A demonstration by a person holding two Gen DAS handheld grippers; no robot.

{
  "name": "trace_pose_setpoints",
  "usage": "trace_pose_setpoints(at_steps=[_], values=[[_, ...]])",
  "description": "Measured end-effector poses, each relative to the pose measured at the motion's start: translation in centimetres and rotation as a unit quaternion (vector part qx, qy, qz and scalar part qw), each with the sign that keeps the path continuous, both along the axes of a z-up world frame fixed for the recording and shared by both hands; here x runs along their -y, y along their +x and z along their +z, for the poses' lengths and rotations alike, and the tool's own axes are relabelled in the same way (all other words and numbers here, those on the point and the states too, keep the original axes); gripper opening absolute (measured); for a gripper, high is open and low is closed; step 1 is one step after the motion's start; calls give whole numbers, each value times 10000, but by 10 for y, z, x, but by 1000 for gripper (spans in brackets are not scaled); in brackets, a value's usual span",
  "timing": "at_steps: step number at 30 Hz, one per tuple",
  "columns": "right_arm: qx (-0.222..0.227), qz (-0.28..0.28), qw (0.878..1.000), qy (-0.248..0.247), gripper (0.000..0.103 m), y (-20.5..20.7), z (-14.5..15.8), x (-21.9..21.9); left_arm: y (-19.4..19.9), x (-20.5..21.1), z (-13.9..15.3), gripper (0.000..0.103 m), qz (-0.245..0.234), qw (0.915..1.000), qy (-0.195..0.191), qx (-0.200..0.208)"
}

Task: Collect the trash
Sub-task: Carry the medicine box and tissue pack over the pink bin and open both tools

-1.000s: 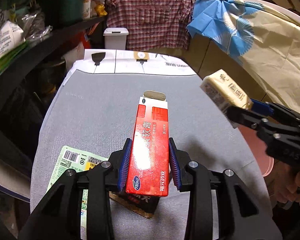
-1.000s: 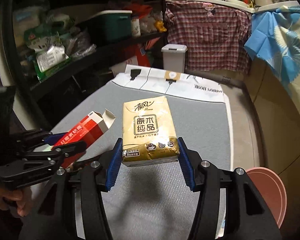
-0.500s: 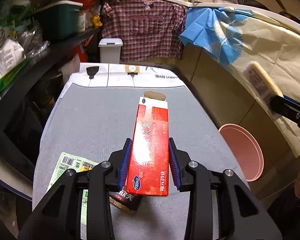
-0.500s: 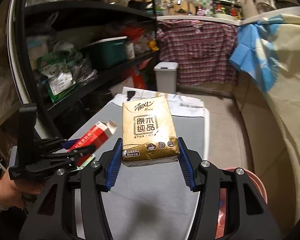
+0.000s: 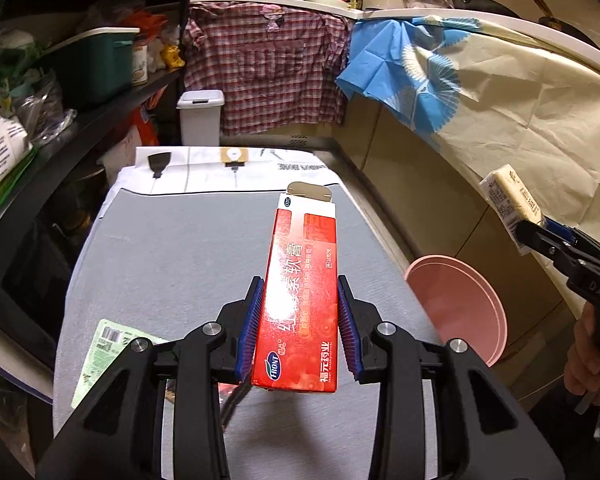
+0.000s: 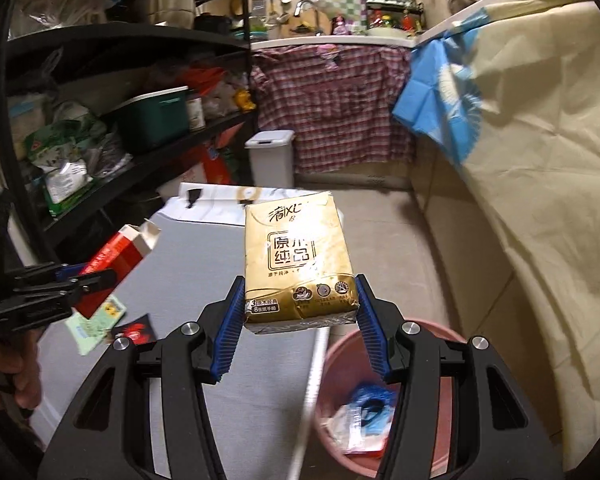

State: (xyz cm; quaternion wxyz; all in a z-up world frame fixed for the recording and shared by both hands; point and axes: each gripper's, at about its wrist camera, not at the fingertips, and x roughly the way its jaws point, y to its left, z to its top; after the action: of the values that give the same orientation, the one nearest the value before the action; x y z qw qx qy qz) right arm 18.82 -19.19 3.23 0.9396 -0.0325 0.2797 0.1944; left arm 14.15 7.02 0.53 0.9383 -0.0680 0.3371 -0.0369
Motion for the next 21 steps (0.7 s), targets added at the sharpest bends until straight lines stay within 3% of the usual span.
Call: trace_pose_setpoints(at_steps=[21], values=[[-125,-698,9974,80,53,15,-7,51,26,65,1,35,-467,9989,-52,-18]])
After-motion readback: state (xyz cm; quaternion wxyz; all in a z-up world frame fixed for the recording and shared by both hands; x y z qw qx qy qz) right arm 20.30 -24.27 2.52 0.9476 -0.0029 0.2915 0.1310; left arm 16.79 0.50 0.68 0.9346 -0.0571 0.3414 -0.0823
